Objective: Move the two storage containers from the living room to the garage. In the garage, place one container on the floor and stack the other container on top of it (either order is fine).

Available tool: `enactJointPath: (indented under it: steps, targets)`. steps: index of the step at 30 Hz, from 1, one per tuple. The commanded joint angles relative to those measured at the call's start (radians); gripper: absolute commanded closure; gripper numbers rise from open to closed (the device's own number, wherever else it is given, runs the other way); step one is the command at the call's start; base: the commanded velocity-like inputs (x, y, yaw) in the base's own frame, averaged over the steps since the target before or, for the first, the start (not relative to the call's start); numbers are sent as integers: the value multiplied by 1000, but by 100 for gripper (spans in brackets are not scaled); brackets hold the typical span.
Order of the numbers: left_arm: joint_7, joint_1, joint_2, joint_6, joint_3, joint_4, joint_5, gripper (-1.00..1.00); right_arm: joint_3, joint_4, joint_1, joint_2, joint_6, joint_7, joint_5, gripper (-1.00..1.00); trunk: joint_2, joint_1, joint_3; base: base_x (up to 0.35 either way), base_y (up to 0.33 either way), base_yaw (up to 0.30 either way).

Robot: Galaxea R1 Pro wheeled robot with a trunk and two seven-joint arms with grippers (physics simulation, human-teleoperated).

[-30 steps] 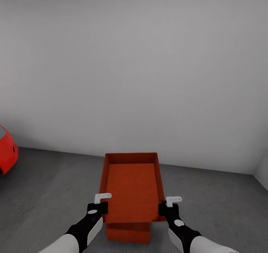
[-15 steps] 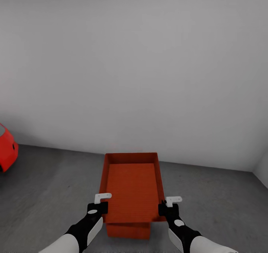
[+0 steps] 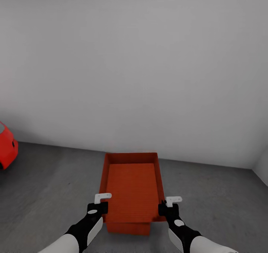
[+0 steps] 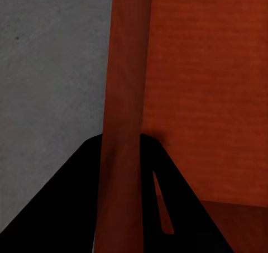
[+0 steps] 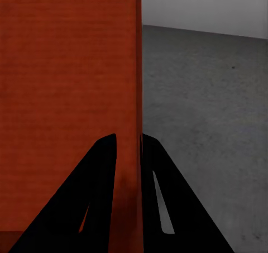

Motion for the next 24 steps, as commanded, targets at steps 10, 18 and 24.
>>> enactJointPath:
  steps: [10,18,24]
  targets:
    - [8,-2,10,4,45,-7,-8,100,-9,11,0,-9,-2,3,-8,100,-1,0,-16,6,0,0]
    - [8,-2,10,4,44,-7,-8,100,-9,11,0,-7,-2,2,-8,100,-1,0,-17,164,0,0]
    - [8,-2,10,4,43,-6,-8,100,-9,11,0,-7,-2,2,-8,100,-1,0,-17,308,0,0]
